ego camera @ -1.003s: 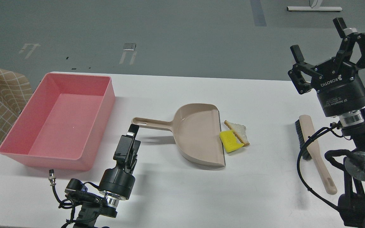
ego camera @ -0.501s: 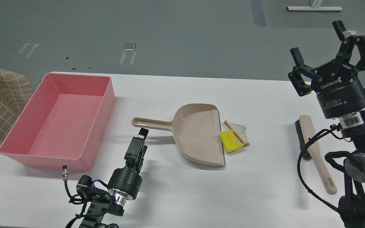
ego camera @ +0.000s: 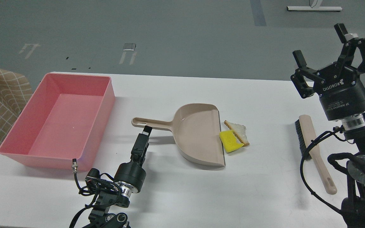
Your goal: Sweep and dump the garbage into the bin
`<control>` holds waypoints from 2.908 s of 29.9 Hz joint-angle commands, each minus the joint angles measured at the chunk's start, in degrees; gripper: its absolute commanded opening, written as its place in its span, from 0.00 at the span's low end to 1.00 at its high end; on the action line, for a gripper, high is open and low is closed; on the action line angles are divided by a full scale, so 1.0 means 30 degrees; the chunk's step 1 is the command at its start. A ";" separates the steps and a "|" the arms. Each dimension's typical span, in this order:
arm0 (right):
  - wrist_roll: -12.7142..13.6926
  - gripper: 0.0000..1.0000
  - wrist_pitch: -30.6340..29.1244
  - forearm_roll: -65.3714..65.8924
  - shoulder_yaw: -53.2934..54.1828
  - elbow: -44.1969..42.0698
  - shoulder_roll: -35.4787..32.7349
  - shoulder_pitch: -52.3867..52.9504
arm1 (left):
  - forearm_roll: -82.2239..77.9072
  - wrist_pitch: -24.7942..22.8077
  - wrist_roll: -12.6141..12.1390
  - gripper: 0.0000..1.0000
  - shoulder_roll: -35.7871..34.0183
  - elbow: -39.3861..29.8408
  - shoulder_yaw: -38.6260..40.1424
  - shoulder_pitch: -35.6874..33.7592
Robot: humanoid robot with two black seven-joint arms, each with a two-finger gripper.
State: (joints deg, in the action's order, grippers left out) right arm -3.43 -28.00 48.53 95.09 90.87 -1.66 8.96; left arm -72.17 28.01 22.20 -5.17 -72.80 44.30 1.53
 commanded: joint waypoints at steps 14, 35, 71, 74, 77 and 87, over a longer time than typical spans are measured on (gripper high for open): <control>0.0001 1.00 0.0000 0.0026 0.0033 -0.0056 -0.0002 -0.0027 | 0.0179 -0.0002 -0.0048 0.98 0.1137 0.2615 0.0000 -0.2180; 0.0001 1.00 0.0000 -0.0003 0.0150 -0.0261 -0.0002 -0.0027 | 0.0239 -0.0002 0.0040 0.98 0.1723 0.4842 0.0000 -0.4027; 0.0001 1.00 0.0000 0.0026 0.0121 -0.0554 -0.0322 -0.0027 | 0.0209 -0.0002 0.0538 0.55 0.1724 0.6309 -0.0967 -0.4672; 0.0001 1.00 0.0000 0.0026 0.0121 -0.0525 -0.0499 -0.0027 | 0.0209 -0.0002 0.0538 0.49 0.1724 0.6309 -0.0997 -0.4672; 0.0001 1.00 0.0000 0.0201 0.0092 -0.0467 -0.0966 -0.0115 | 0.0209 -0.0002 0.0538 0.48 0.1724 0.6338 -0.0997 -0.4672; -0.0204 1.00 0.0747 0.0670 0.0820 -0.0670 -0.1639 -0.0701 | 0.0209 -0.0002 0.0538 0.48 0.1724 0.6338 -0.0967 -0.4701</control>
State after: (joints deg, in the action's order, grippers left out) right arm -3.71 -27.49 49.85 95.60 89.29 -5.26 7.12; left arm -71.54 28.00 23.82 0.00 -53.84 41.37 -12.52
